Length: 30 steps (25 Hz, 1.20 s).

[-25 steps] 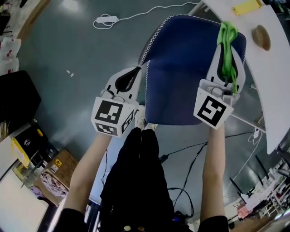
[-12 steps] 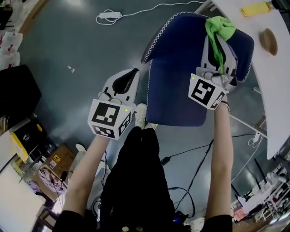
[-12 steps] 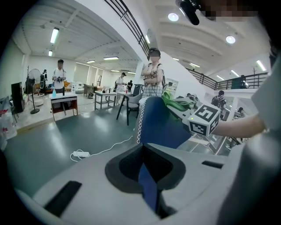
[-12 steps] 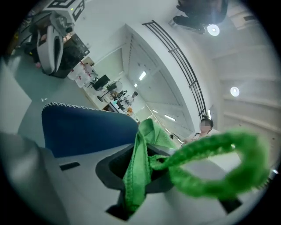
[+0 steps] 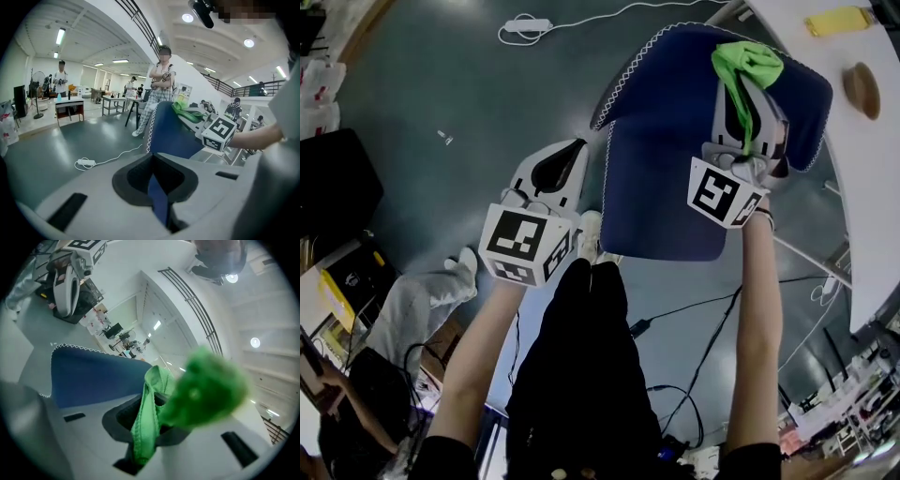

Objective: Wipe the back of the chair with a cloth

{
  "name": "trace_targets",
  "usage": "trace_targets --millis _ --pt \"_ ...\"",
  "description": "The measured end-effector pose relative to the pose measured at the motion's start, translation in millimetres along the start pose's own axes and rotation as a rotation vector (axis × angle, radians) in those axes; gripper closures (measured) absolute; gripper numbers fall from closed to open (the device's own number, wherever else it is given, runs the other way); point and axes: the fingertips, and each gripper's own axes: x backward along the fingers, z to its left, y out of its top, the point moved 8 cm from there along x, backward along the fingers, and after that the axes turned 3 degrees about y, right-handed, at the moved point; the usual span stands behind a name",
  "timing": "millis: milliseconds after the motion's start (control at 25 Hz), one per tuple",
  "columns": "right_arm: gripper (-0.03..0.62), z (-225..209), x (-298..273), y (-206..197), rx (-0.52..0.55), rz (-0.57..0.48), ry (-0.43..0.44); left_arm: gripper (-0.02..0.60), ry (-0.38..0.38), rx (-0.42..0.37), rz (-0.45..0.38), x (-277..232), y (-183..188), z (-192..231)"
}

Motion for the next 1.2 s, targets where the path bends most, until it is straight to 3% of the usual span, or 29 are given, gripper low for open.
trace_targets --millis 600,1200 --pt "0.539 72.6 12.3 -24.6 -0.001 0.046 0.190 0.578 -0.005 0.008 0.028 -7.0 -13.8 0.1" --pt "0.539 103.4 13.1 -45.3 -0.022 0.094 0.211 0.578 -0.001 0.017 0.034 -12.2 -14.1 3.7"
